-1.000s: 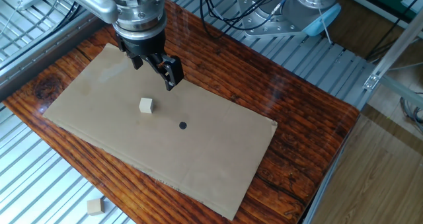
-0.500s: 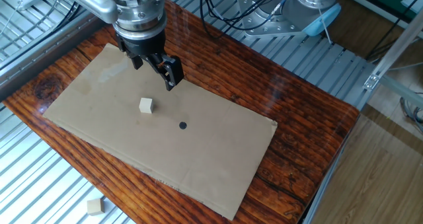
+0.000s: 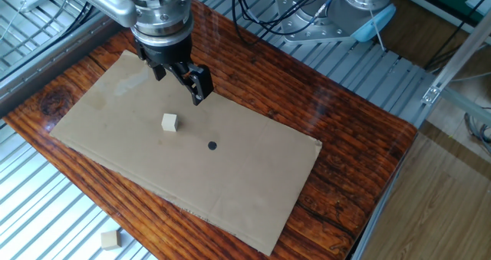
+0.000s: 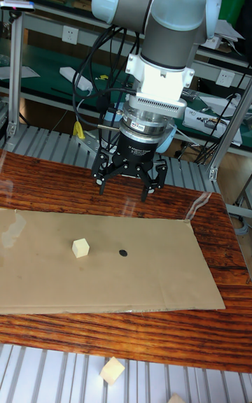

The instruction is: Pick up one small block

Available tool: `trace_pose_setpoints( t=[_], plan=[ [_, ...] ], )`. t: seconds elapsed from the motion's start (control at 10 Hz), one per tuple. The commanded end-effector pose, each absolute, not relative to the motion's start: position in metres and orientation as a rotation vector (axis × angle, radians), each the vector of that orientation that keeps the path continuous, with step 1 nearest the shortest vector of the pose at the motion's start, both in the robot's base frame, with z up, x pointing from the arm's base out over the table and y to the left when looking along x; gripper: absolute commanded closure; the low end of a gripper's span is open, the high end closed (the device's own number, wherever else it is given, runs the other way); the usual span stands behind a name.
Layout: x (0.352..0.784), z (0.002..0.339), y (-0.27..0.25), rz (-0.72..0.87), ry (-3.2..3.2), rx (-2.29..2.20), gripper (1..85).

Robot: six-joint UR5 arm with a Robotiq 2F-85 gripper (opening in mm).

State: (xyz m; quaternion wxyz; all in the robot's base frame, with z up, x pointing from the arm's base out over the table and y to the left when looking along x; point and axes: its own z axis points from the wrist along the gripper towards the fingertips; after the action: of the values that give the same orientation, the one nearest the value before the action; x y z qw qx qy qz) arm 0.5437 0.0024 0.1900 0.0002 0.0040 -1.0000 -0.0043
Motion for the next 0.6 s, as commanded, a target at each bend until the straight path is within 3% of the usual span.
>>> trace_pose_setpoints(
  t=[0.0,0.5],
  plan=[
    [0.6081,0.1983,-0.0142,0.105,-3.391,-0.043,84.3],
    [0.6082,0.1948,-0.0184,0.147,-3.399,0.042,84.3]
  ],
)
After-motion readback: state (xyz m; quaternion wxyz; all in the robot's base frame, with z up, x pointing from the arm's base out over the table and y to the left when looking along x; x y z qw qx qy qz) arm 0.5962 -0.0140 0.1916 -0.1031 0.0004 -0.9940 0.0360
